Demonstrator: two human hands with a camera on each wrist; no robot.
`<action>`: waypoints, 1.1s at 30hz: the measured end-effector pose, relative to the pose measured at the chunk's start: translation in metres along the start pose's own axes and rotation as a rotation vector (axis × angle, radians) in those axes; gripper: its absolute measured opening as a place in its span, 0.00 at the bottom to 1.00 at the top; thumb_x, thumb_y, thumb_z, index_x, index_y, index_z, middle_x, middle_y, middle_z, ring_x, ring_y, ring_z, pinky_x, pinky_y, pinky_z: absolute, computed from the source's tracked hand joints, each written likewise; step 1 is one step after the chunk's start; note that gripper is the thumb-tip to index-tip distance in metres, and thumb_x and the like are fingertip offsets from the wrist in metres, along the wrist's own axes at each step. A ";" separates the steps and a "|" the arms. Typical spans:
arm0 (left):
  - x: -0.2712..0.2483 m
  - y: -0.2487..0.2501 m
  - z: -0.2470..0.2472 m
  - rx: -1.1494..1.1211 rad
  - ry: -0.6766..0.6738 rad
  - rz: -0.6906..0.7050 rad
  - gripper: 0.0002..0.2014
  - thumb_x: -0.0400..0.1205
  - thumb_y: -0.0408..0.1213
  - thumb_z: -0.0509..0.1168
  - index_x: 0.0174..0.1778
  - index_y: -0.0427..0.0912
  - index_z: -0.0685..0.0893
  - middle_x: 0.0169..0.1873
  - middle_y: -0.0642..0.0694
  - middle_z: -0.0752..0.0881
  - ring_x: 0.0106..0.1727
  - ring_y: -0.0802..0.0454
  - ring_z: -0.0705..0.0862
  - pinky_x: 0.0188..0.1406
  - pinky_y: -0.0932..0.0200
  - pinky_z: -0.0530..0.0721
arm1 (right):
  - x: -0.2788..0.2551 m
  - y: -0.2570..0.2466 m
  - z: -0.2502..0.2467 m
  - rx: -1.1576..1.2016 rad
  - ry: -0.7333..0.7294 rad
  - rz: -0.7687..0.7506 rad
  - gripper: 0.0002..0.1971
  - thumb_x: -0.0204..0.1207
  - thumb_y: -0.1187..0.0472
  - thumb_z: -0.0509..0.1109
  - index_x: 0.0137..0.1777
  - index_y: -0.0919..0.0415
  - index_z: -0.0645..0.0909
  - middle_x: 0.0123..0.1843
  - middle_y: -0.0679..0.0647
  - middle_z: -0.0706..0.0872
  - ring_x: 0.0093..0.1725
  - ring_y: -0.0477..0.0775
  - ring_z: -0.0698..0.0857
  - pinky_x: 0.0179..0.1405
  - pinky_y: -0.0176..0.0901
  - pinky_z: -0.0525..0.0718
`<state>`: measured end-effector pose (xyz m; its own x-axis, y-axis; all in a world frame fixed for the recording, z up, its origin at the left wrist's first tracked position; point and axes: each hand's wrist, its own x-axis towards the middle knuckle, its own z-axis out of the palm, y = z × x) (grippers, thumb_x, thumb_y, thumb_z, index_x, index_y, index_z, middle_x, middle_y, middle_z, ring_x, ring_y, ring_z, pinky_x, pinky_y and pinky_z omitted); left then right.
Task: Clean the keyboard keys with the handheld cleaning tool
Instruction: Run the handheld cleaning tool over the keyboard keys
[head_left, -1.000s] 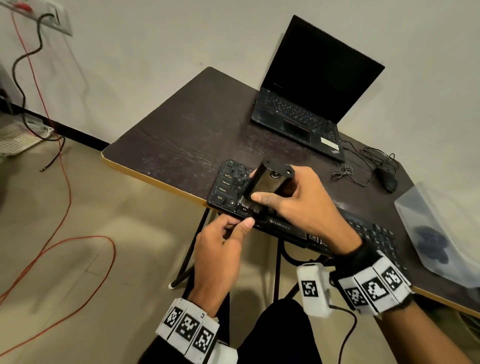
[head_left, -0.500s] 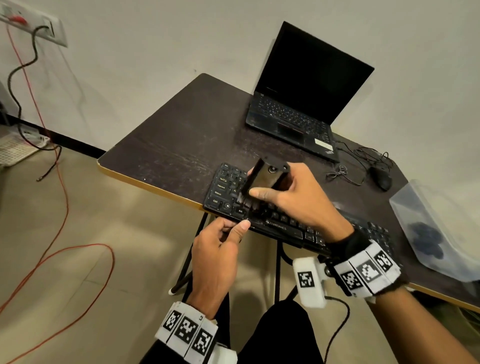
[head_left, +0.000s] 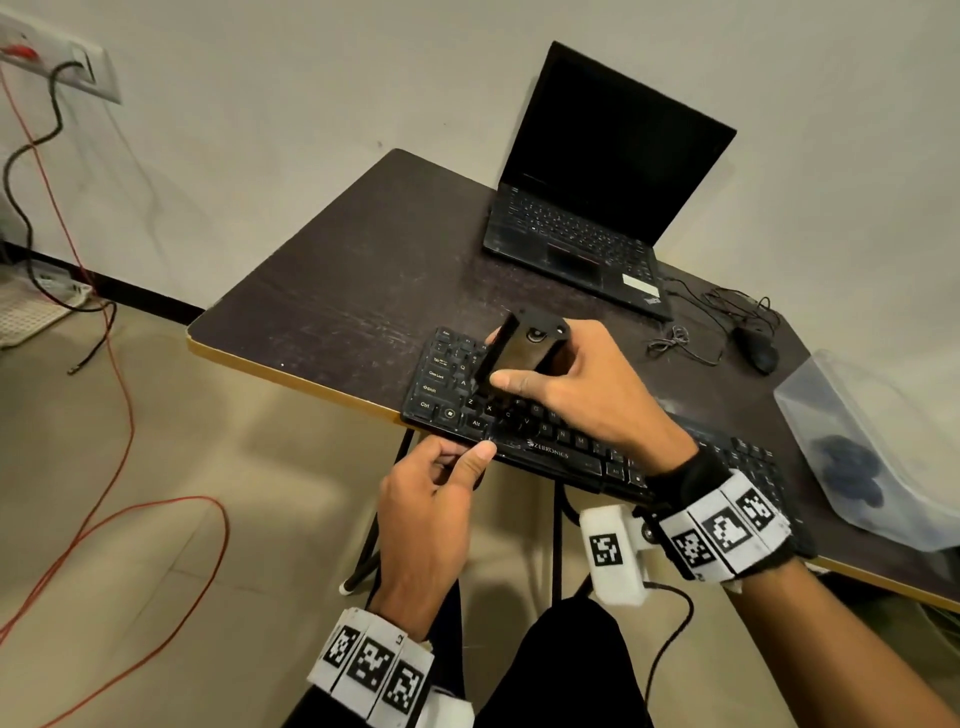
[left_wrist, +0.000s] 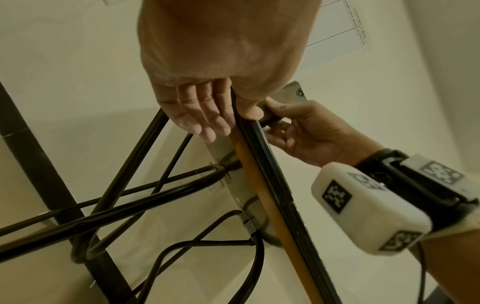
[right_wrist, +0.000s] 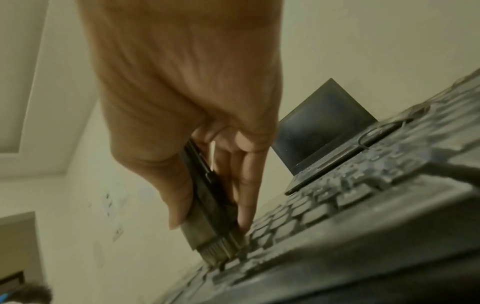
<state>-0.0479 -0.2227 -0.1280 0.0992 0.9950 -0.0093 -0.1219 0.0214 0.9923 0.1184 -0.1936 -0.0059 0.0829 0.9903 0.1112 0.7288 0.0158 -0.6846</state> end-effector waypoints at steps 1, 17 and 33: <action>0.000 0.000 0.000 0.002 0.004 0.002 0.12 0.83 0.54 0.75 0.41 0.51 0.90 0.38 0.55 0.93 0.45 0.51 0.91 0.54 0.36 0.90 | 0.002 -0.003 0.001 -0.015 -0.051 -0.002 0.14 0.75 0.51 0.86 0.58 0.50 0.91 0.53 0.44 0.96 0.56 0.46 0.94 0.64 0.60 0.90; 0.001 0.001 -0.001 0.032 0.000 0.000 0.12 0.83 0.55 0.75 0.41 0.52 0.90 0.36 0.56 0.92 0.43 0.52 0.91 0.53 0.37 0.91 | -0.001 -0.011 -0.007 -0.097 -0.104 0.001 0.15 0.74 0.51 0.86 0.57 0.54 0.91 0.52 0.48 0.96 0.55 0.51 0.94 0.65 0.63 0.89; 0.003 -0.006 0.000 -0.047 -0.053 0.007 0.14 0.82 0.55 0.68 0.42 0.49 0.88 0.35 0.50 0.91 0.39 0.51 0.89 0.45 0.47 0.84 | -0.048 -0.014 -0.011 -0.057 -0.027 0.011 0.08 0.76 0.57 0.86 0.52 0.53 0.91 0.48 0.43 0.96 0.50 0.46 0.94 0.58 0.59 0.91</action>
<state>-0.0472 -0.2201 -0.1337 0.1504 0.9886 0.0053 -0.1684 0.0203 0.9855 0.1114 -0.2431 0.0064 0.0737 0.9938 0.0837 0.7657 -0.0026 -0.6432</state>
